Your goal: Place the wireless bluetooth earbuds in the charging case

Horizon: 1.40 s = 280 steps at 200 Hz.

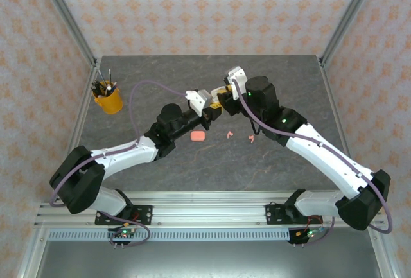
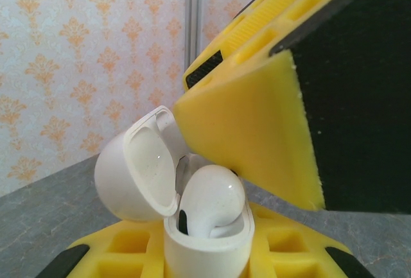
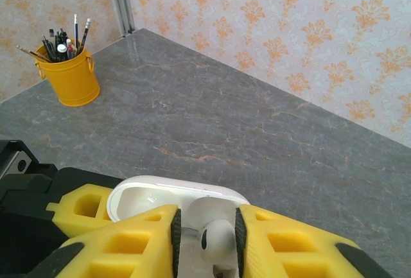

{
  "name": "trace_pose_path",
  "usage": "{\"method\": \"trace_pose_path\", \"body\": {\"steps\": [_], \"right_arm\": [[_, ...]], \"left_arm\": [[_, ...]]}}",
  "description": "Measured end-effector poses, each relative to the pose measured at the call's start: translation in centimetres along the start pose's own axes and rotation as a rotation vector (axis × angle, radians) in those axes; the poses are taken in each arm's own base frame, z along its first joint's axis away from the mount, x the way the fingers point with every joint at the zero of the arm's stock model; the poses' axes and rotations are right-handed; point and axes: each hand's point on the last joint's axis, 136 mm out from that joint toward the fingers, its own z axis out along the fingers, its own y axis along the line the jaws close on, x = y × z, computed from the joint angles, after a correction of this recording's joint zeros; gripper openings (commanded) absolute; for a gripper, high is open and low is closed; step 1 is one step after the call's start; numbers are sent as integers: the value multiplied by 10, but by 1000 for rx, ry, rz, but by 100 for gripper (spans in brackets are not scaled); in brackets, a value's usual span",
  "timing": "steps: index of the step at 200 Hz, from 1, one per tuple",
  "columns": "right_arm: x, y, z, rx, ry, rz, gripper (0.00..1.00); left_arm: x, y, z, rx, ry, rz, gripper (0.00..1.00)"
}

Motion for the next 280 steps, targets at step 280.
{"method": "trace_pose_path", "body": {"steps": [280], "right_arm": [[-51,-55,-25,168,-108,267,46]], "left_arm": [[-1,0,3,1,-13,-16,0]]}}
